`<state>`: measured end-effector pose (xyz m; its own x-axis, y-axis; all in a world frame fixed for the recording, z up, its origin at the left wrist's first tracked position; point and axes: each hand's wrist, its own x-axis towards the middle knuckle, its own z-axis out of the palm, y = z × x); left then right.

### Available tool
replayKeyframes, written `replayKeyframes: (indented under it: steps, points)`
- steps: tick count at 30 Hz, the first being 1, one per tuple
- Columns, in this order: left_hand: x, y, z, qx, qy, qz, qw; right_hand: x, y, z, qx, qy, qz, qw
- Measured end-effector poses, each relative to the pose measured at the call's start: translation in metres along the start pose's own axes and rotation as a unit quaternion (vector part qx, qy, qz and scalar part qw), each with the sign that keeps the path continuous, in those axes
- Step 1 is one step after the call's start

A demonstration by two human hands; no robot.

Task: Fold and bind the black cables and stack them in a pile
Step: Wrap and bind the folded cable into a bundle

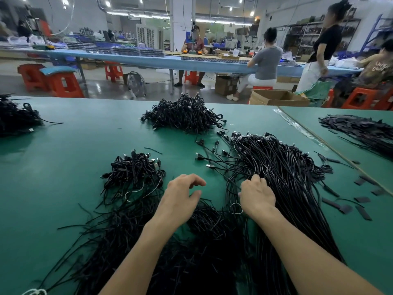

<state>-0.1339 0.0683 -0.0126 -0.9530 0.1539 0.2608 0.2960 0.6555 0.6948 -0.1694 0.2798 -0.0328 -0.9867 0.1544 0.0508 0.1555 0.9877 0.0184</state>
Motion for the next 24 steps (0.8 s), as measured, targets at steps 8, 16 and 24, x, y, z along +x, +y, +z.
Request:
replayKeyframes:
  steps: [8,16,24]
  points:
    - [-0.006,-0.010,0.010,0.014,-0.027,-0.017,0.999,-0.018,-0.015,-0.025,0.368,-0.066,-0.084,0.924]
    - [0.006,-0.005,0.018,0.001,0.047,-0.020,0.999,-0.067,-0.011,-0.075,0.492,-0.098,-0.262,0.824]
    - [0.000,0.007,-0.030,-0.035,0.283,0.059,0.957,-0.049,0.029,-0.064,0.379,0.114,-0.044,0.917]
